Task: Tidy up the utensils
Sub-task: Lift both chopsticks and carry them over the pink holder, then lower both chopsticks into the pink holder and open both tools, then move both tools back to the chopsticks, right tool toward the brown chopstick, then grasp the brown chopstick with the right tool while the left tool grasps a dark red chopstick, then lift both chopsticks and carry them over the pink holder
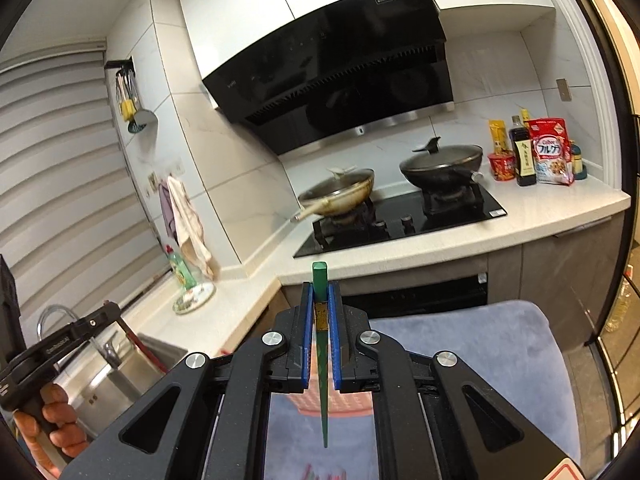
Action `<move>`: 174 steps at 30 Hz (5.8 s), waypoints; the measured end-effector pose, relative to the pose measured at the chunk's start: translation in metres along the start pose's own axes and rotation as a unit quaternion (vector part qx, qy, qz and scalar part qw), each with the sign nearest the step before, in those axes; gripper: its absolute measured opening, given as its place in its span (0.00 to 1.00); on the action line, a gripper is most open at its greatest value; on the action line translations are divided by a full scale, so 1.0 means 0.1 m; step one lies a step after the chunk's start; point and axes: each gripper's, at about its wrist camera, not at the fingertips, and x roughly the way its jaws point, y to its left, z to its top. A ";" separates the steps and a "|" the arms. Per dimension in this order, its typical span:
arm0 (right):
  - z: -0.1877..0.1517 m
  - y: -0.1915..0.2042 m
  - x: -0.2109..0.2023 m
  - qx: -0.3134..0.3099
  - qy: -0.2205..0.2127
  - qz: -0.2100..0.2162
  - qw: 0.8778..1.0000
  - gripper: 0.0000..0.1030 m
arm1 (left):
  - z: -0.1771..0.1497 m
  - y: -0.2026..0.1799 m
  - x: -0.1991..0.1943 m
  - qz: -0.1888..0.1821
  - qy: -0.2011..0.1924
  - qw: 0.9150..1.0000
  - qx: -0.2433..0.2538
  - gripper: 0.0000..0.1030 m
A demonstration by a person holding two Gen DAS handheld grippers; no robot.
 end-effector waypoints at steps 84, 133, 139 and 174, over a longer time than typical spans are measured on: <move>-3.13 0.01 -0.95 -0.088 0.244 -0.053 0.964 0.40 | -2.97 0.27 -0.67 0.138 0.222 0.962 0.075 0.43; -3.58 -0.26 -0.88 -0.054 0.273 -0.070 0.958 0.07 | -3.62 0.12 -0.46 0.075 0.291 0.952 0.062 0.51; -3.59 -0.26 -0.89 -0.053 0.272 -0.069 0.958 0.07 | -3.65 0.10 -0.42 0.083 0.290 0.951 0.069 0.51; -3.30 -0.20 -1.12 -0.049 0.246 -0.069 0.966 0.07 | -3.42 0.35 -0.62 0.081 0.281 0.956 0.032 0.08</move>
